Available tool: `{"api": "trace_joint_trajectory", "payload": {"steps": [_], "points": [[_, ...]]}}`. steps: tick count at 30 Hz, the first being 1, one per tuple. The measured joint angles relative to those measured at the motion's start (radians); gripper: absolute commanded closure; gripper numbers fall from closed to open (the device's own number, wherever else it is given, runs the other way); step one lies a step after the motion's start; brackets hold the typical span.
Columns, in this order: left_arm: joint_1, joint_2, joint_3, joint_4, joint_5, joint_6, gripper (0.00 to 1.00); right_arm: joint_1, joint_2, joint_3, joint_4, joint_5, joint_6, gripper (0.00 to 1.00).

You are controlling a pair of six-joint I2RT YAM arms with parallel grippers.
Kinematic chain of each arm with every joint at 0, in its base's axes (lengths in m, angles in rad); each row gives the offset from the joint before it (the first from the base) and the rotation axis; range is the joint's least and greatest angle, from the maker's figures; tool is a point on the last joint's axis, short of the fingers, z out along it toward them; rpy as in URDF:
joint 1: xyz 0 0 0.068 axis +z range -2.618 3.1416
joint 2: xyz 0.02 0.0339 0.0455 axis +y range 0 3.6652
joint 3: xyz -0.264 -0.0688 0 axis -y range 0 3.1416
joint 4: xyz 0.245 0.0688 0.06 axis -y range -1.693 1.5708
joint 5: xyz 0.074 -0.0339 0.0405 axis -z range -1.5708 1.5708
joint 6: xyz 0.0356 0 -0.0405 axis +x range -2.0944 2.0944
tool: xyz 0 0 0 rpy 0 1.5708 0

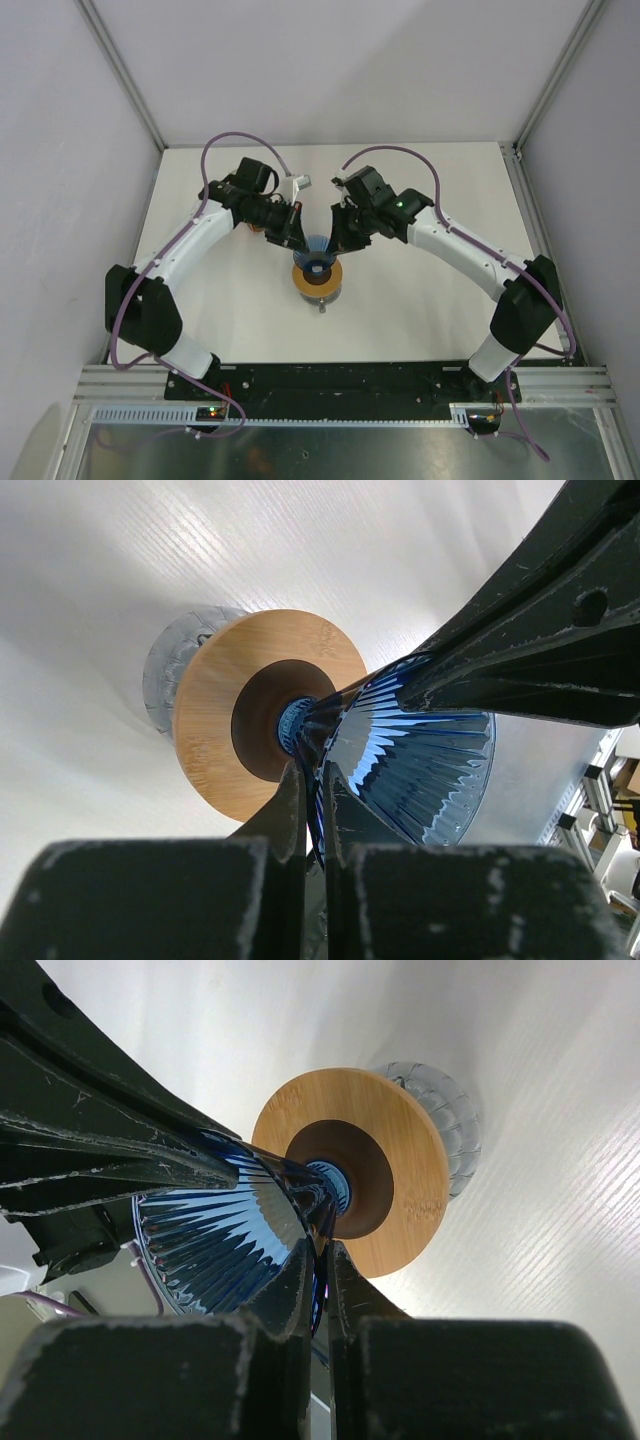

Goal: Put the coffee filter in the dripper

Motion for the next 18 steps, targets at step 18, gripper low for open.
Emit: {"api": "trace_joint_trajectory", "payload": {"steps": [18], "points": [[0.0, -0.005, -0.011, 0.009, 0.0, 0.018, 1.0, -0.001, -0.021, -0.048, 0.057, 0.002, 0.008, 1.0]]}}
